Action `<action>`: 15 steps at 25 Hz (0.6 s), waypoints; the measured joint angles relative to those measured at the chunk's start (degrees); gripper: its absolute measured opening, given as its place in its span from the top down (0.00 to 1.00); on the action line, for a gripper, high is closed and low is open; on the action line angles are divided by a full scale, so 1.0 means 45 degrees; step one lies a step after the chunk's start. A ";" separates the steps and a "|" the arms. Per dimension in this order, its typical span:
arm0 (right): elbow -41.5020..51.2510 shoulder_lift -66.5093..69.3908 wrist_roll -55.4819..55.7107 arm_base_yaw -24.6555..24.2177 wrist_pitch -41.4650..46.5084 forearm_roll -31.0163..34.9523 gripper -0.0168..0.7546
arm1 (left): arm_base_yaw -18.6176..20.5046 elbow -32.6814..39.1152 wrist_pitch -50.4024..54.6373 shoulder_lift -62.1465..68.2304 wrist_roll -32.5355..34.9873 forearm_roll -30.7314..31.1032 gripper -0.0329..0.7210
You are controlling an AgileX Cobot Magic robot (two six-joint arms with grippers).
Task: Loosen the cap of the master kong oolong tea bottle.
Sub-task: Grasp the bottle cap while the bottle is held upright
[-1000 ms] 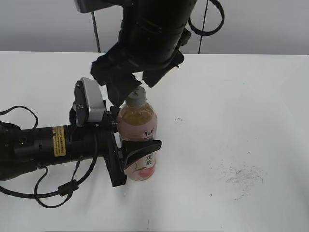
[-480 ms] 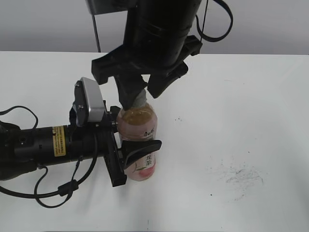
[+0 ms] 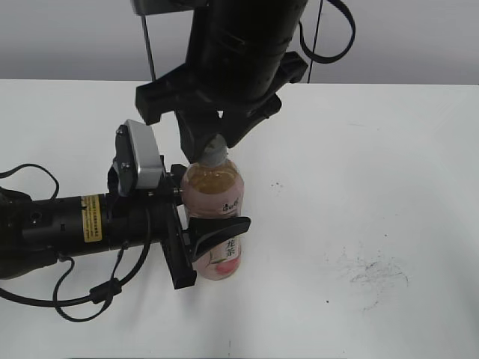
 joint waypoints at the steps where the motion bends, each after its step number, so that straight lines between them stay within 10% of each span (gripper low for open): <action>1: 0.0000 0.0000 -0.0017 0.0000 0.0000 0.0000 0.52 | 0.0000 0.0000 0.0000 0.0000 0.0000 0.0000 0.42; 15: -0.0041 0.0197 -0.1906 0.0000 0.0215 0.0011 0.61 | 0.0000 0.0000 0.0022 0.0000 -0.0041 -0.0027 0.43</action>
